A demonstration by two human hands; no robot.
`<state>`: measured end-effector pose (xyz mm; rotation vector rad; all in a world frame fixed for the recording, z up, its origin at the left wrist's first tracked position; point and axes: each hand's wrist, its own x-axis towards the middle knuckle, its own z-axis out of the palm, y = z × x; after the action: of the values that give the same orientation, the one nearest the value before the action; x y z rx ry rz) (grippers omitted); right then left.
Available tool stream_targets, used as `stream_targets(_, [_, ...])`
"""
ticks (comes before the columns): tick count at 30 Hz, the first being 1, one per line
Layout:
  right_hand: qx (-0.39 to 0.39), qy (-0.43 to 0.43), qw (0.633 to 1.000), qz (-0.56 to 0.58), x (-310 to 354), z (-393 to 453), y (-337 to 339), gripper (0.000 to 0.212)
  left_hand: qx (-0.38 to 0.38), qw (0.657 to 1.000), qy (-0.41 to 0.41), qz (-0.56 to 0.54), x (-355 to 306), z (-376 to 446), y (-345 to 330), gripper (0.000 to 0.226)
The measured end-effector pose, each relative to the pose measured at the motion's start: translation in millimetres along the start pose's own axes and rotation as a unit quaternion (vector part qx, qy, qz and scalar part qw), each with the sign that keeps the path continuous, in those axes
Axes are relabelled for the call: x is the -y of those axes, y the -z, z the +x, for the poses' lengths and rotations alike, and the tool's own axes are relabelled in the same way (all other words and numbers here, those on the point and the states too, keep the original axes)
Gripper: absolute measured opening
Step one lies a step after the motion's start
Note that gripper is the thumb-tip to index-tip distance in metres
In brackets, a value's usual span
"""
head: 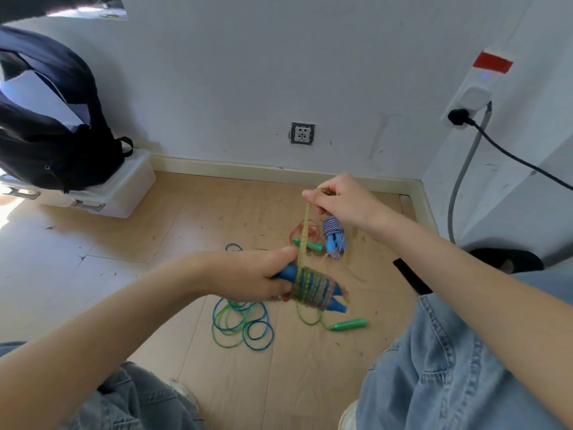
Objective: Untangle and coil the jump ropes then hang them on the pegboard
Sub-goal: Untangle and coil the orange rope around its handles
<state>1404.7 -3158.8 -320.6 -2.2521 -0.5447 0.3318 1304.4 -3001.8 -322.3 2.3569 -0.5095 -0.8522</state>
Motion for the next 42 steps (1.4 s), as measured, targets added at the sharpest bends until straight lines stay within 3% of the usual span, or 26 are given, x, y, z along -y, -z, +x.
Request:
stream_targets(3, [0.023, -0.023, 0.999, -0.020, -3.8, 1.3, 2.5, 0.041, -0.076, 0.982, -0.088, -0.150, -9.9, -18.5, 17.1, 0.004])
stream_targets(5, [0.070, -0.038, 0.997, 0.011, -3.2, 0.3, 3.3, 0.030, -0.158, 0.935, -0.117, -0.295, -5.5, -26.5, 27.5, 0.013])
stream_targets(7, [0.104, -0.039, 0.993, 0.042, 1.3, -3.5, 1.1, 0.026, -0.246, 0.866, -0.124, -0.416, 3.9, -27.6, 35.7, 0.019])
stream_targets(9, [0.146, -0.016, 0.986, 0.080, 7.8, -7.0, -3.8, 0.033, -0.334, 0.826, -0.091, -0.445, 16.7, -22.8, 41.2, 0.009])
stream_targets(12, [0.189, 0.025, 0.975, 0.112, 16.3, -13.5, -8.0, 0.037, -0.405, 0.826, 0.035, -0.391, 37.7, -10.8, 41.3, 0.011])
stream_targets(15, [0.192, 0.066, 0.976, 0.080, 20.5, -16.6, -6.1, 0.033, -0.379, 0.874, 0.141, -0.270, 44.6, 0.2, 31.6, 0.010])
stream_targets(18, [0.156, 0.098, 0.982, 0.030, 18.4, -14.9, -4.8, 0.034, -0.280, 0.932, 0.169, -0.158, 38.7, 5.9, 19.4, 0.009])
stream_targets(21, [0.132, 0.101, 0.986, -0.015, 15.4, -12.4, -5.6, 0.032, -0.142, 0.978, 0.126, -0.082, 28.5, 4.9, 12.7, 0.013])
stream_targets(25, [0.131, 0.086, 0.987, -0.040, 13.0, -10.2, -6.1, 0.038, -0.023, 0.989, 0.024, -0.145, 15.4, -8.4, 15.1, 0.006])
stream_targets(29, [0.134, 0.063, 0.989, 0.000, 12.4, -11.4, -1.8, 0.043, 0.035, 0.964, -0.070, -0.253, 10.7, -24.8, 23.3, 0.017])
stream_targets(33, [0.123, 0.047, 0.989, 0.061, 15.6, -10.4, 1.0, 0.050, -0.010, 0.922, -0.113, -0.371, 14.3, -32.7, 33.0, 0.016])
stream_targets(35, [0.131, 0.042, 0.986, 0.092, 14.1, -11.9, 0.6, 0.030, -0.058, 0.893, -0.116, -0.432, 17.4, -29.9, 34.9, 0.022])
stream_targets(37, [0.140, 0.039, 0.983, 0.110, 12.5, -14.3, -2.9, 0.040, -0.130, 0.851, -0.118, -0.496, 19.6, -24.9, 38.7, 0.022])
stream_targets(40, [0.140, 0.049, 0.984, 0.100, 14.0, -16.9, -5.8, 0.053, -0.284, 0.759, -0.074, -0.581, 30.3, -19.1, 50.8, 0.014])
stream_targets(42, [0.122, 0.096, 0.986, 0.057, 18.6, -16.6, -5.0, 0.048, -0.358, 0.760, 0.008, -0.542, 38.9, -15.2, 51.4, 0.014])
